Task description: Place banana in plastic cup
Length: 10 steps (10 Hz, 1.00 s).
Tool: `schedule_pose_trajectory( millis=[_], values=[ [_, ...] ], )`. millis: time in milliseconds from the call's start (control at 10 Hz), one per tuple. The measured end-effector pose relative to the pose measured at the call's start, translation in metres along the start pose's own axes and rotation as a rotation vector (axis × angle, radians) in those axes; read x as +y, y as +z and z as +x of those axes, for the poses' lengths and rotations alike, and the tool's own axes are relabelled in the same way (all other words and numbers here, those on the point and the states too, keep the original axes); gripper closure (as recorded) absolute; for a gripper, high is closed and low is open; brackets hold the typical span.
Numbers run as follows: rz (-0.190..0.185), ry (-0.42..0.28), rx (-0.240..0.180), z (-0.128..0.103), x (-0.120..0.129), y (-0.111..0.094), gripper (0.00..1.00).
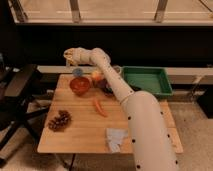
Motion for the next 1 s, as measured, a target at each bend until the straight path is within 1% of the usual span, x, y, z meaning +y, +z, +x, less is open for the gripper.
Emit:
schedule_pose_trajectory(
  millis=[200,400,700,900,1000],
  values=[
    [-0.018,0.025,-0.011,0.001,0.009,0.003,1.0],
    [-0.026,0.054,-0.008,0.003,0.017,0.005,1.0],
    [-0.022,0.13,0.012,0.021,0.025,0.001,1.0],
    [-0.021,0.165,0.027,0.032,0.031,0.001,1.0],
    [-0.019,0.171,0.03,0.036,0.031,0.001,1.0]
  ],
)
